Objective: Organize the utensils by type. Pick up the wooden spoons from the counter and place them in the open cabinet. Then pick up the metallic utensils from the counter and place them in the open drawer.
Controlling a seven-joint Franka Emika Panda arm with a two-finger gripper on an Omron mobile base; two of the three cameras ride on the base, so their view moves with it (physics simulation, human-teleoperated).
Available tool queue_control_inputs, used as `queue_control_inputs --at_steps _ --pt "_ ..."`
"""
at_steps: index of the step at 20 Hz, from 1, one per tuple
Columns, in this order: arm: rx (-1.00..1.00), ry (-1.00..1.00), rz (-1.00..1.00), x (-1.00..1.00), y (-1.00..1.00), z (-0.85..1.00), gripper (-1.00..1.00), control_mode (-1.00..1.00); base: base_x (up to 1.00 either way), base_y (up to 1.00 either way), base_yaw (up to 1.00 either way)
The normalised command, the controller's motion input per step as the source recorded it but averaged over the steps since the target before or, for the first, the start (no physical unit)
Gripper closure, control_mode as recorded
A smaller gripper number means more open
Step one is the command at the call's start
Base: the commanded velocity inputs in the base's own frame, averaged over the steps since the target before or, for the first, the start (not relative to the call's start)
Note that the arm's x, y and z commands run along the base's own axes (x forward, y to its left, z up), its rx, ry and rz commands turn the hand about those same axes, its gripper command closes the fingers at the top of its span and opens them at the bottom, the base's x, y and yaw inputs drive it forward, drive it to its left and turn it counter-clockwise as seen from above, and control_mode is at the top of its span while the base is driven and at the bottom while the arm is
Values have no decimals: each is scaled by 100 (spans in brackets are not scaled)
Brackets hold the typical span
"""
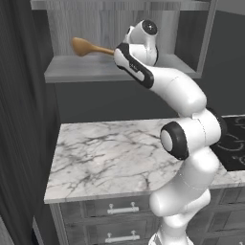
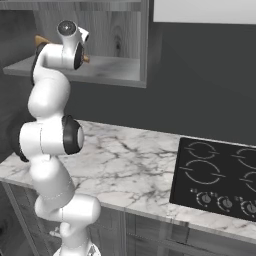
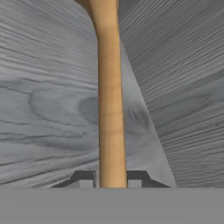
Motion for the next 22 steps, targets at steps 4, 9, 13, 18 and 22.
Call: queue_control_inputs --at_steps 4,9,13,18,22 --pt "0 0 0 31 26 -11 100 -100 0 0 0" --pt "0 0 0 27 31 -12 100 -100 0 0 0" --pt "0 0 0 14 24 -5 100 -100 0 0 0" --pt "0 0 0 15 12 -4 100 -100 0 0 0" --pt "0 0 0 14 3 -8 -100 -100 0 0 0"
